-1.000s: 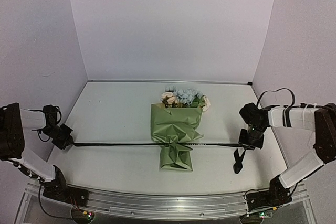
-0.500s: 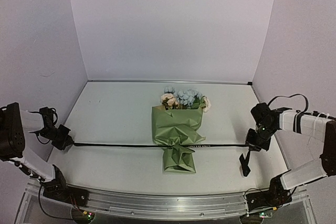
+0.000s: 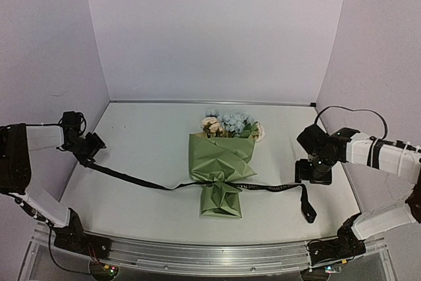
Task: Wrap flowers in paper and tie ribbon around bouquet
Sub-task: Tie the ribbon around the folded bouquet.
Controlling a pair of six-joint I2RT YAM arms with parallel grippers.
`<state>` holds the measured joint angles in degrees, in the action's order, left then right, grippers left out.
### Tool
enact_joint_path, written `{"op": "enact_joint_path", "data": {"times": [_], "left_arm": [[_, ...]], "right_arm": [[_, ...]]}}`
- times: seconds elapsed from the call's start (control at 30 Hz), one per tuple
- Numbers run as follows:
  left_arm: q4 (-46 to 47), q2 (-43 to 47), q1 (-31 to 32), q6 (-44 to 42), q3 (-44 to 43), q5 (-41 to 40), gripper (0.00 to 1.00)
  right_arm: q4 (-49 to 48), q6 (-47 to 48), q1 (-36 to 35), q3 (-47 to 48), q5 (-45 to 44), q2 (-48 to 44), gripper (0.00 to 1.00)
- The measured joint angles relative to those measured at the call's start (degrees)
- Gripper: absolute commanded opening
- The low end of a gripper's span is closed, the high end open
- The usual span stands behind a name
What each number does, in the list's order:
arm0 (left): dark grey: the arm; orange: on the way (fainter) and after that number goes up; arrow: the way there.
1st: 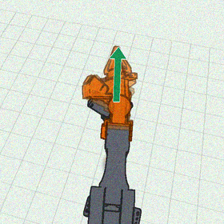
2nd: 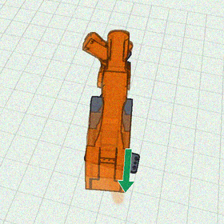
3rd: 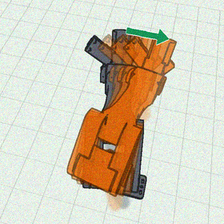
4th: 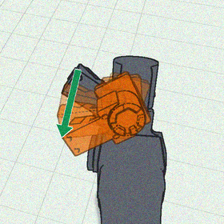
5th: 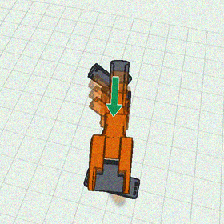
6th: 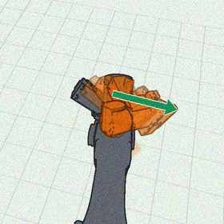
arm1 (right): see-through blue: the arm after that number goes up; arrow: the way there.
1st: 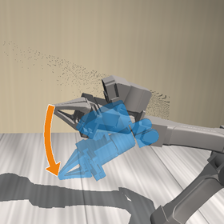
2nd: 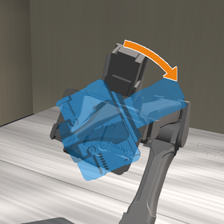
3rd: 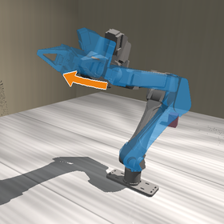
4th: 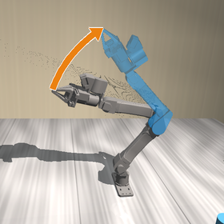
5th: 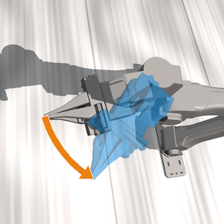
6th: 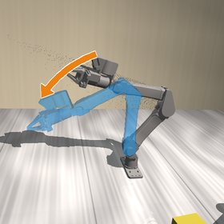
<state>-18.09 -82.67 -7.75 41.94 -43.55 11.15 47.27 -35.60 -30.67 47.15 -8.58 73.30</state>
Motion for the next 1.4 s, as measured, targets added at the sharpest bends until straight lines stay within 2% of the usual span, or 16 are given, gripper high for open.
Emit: {"op": "enact_joint_path", "data": {"times": [0.1, 0.2, 0.4, 0.53, 0.73, 0.97, 1.13, 1.27, 1.4], "left_arm": [[-0.05, 1.77, 5.17, 1.89, -1.29, -0.2, 0.74], [0.27, 5.26, 11.51, 7.55, 0.31, 0.73, 0.74], [5.2, 14.33, 31.27, 30.7, 12.18, 0.41, 0.78], [7.75, 16.8, 40.21, 45.16, 16.29, -2.79, 0.8], [19.41, 12.4, 50.61, 59.84, 16.16, -6.83, 0.81], [29.12, -1.25, 56.16, 66.19, 14.81, -7.2, 0.77], [33.37, -5.62, 56.97, 67.8, 12.25, -7.2, 0.65], [36.45, -8.63, 56.96, 68.39, 10.72, -7.21, 0.5], [37.16, -10.43, 56.93, 68.08, 10.22, -7.21, 0.3]], "right_arm": [[-2.43, 2.4, -3.0, 1.65, 1.18, -0.76, 0.75], [-6.23, 5.54, -5.82, 1.68, 4.11, -0.46, 0.75], [-13.7, 9.59, -9.94, 1.49, 8.33, 3.32, 0.75], [-17.21, 11.16, -12.68, 1.11, 9.35, 5.89, 0.77], [-21.79, 12.46, -15.57, 0.41, 10.3, 7.17, 0.8], [-23.9, 11.73, -16.38, 3.32, 11.24, 9.92, 0.81], [-24.9, 10.79, -16.59, 4.29, 11.65, 10.01, 0.81], [-27.16, 11.53, -17.38, 2.42, 12.85, 9.45, 0.82], [-27.74, 15.12, -18.21, -0.86, 13.83, 8.39, 0.82]]}}
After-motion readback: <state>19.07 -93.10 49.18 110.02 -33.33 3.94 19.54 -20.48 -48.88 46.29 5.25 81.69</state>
